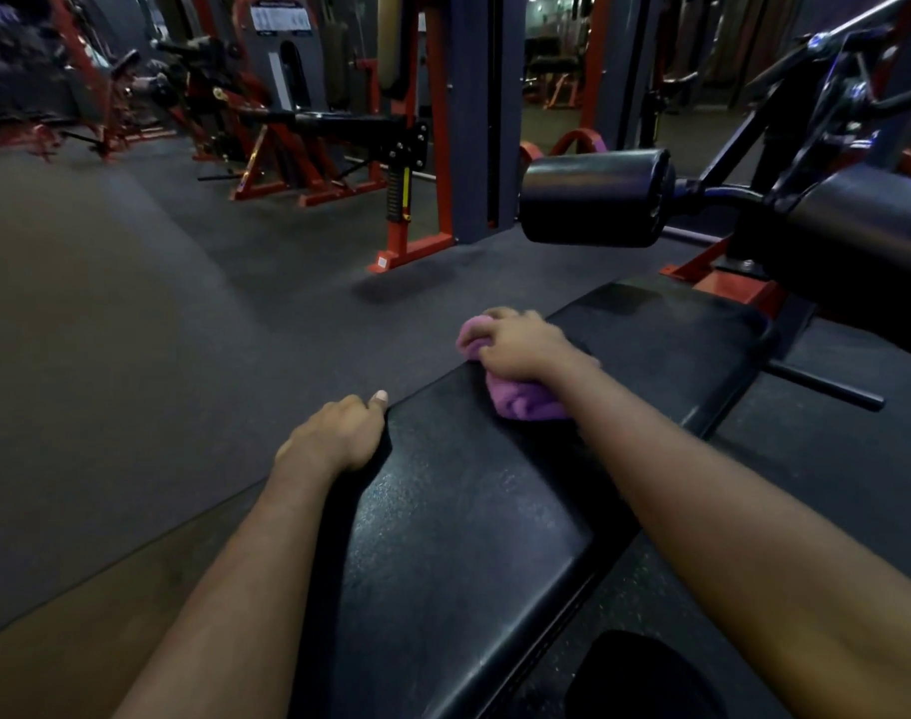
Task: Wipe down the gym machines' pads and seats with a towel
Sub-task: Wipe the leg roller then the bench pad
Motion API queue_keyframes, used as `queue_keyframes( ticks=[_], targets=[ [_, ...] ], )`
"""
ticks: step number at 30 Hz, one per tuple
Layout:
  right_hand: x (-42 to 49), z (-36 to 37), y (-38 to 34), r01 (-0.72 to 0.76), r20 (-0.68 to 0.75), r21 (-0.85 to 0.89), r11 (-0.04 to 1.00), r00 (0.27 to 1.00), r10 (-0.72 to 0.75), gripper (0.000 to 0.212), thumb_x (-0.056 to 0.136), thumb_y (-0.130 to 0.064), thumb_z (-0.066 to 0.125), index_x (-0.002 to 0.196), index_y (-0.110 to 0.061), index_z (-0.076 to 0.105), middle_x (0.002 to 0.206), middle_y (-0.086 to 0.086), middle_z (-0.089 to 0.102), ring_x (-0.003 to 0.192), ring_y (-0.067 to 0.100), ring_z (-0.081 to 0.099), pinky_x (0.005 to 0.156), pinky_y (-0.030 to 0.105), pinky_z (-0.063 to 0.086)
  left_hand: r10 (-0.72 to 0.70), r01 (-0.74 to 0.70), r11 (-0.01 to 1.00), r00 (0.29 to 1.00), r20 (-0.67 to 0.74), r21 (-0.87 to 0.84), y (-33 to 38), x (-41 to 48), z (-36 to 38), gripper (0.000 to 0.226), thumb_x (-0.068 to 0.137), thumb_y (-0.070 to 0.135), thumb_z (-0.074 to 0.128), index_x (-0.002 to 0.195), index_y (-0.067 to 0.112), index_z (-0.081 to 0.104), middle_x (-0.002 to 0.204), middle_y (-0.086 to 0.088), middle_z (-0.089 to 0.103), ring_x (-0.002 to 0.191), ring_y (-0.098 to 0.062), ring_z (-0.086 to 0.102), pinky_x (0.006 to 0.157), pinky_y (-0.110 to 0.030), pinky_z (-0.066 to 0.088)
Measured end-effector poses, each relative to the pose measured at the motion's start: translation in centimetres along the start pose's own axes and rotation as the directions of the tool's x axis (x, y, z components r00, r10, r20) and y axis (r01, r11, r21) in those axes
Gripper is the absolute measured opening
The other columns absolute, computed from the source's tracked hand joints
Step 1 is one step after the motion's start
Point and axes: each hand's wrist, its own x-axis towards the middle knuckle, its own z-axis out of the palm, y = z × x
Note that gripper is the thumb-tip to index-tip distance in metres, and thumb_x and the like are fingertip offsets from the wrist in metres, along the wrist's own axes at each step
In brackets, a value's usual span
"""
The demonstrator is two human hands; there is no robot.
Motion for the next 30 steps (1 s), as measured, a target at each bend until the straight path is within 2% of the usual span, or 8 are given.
queue_keyframes(
  ticks=[6, 10, 14, 19, 22, 25, 28, 30],
  targets=[
    [-9.3, 1.0, -2.6, 0.283, -0.003, 0.043, 0.958, 0.959, -0.283, 0.052, 0.086, -0.044, 0.037, 0.134, -0.058, 0.052, 0.162, -0.016, 0.027, 0.134, 0.020, 0.040, 0.107, 0.043, 0.042, 0.001, -0.001, 1.000, 1.000, -0.015, 0.010, -0.5, 0.6, 0.3, 0.072, 0.102, 0.060, 0.019, 0.140, 0.007, 0.050, 0.150, -0.022, 0.046, 0.137, -0.038, 0.046, 0.113, -0.051, 0.036],
    [-9.9, -0.1, 3.3, 0.092, -0.089, 0.096, 0.991, 0.993, -0.084, 0.057, 0.075, -0.047, 0.039, 0.128, -0.060, 0.056, 0.157, -0.012, 0.038, 0.128, 0.025, 0.047, 0.106, 0.047, 0.044, -0.002, 0.002, 1.000, 1.000, -0.008, 0.002, -0.2, 0.2, 0.0, 0.070, 0.103, 0.058, 0.018, 0.143, 0.008, 0.047, 0.152, -0.019, 0.043, 0.138, -0.037, 0.044, 0.113, -0.050, 0.035],
    [-5.8, -0.8, 2.3, -0.127, -0.096, 0.063, 0.990, 0.987, 0.132, 0.037, 0.093, -0.040, 0.047, 0.124, -0.057, 0.056, 0.149, -0.005, 0.045, 0.122, 0.033, 0.048, 0.102, 0.042, 0.043, 0.011, -0.011, 1.000, 1.000, 0.000, -0.002, 0.0, -0.3, -0.4, 0.069, 0.104, 0.056, 0.018, 0.143, 0.008, 0.047, 0.152, -0.019, 0.044, 0.138, -0.037, 0.044, 0.113, -0.050, 0.035],
    [-10.4, 1.0, -4.2, 0.066, -0.079, 0.004, 0.998, 0.995, -0.066, 0.045, 0.096, -0.035, 0.049, 0.137, -0.055, 0.053, 0.163, -0.011, 0.026, 0.133, 0.025, 0.041, 0.104, 0.042, 0.041, 0.014, -0.014, 1.000, 1.000, -0.001, -0.001, 0.3, -0.7, -0.5, 0.067, 0.105, 0.053, 0.018, 0.144, 0.006, 0.046, 0.152, -0.020, 0.043, 0.139, -0.035, 0.043, 0.113, -0.047, 0.034],
    [-15.9, 1.0, -3.0, 0.153, -0.120, 0.068, 0.986, 0.982, -0.145, 0.049, 0.093, -0.030, 0.053, 0.135, -0.055, 0.055, 0.164, -0.015, 0.025, 0.136, 0.021, 0.040, 0.107, 0.035, 0.038, 0.016, -0.016, 1.000, 1.000, -0.001, -0.003, 0.2, -0.8, -0.5, 0.066, 0.106, 0.053, 0.019, 0.144, 0.006, 0.046, 0.152, -0.020, 0.043, 0.139, -0.036, 0.043, 0.113, -0.047, 0.034],
    [-16.7, -0.1, 2.4, -0.016, -0.153, 0.110, 0.994, 0.988, 0.032, 0.050, 0.093, -0.026, 0.058, 0.133, -0.056, 0.057, 0.164, -0.011, 0.030, 0.133, 0.026, 0.043, 0.108, 0.033, 0.037, 0.021, -0.021, 1.000, 1.000, 0.002, -0.015, 0.3, -1.0, -0.6, 0.066, 0.106, 0.053, 0.018, 0.145, 0.007, 0.044, 0.154, -0.020, 0.041, 0.140, -0.036, 0.041, 0.114, -0.048, 0.033],
    [-14.9, -0.8, 5.3, -0.298, -0.222, 0.173, 0.939, 0.917, 0.332, 0.048, 0.094, -0.029, 0.052, 0.134, -0.054, 0.054, 0.160, -0.006, 0.035, 0.129, 0.033, 0.044, 0.108, 0.041, 0.038, 0.028, -0.028, 0.999, 1.000, 0.001, -0.020, 0.4, -1.3, -0.7, 0.066, 0.106, 0.051, 0.018, 0.147, 0.006, 0.042, 0.155, -0.021, 0.039, 0.140, -0.037, 0.040, 0.114, -0.048, 0.032],
    [-14.1, -0.6, 3.8, -0.363, -0.235, 0.179, 0.914, 0.887, 0.398, 0.050, 0.093, -0.032, 0.050, 0.141, -0.045, 0.045, 0.155, 0.001, 0.040, 0.128, 0.036, 0.046, 0.105, 0.047, 0.039, 0.035, -0.035, 0.999, 0.999, -0.003, -0.027, 0.4, -1.3, -0.7, 0.066, 0.106, 0.051, 0.019, 0.147, 0.005, 0.043, 0.154, -0.022, 0.040, 0.140, -0.038, 0.041, 0.114, -0.048, 0.032]
  ],
)
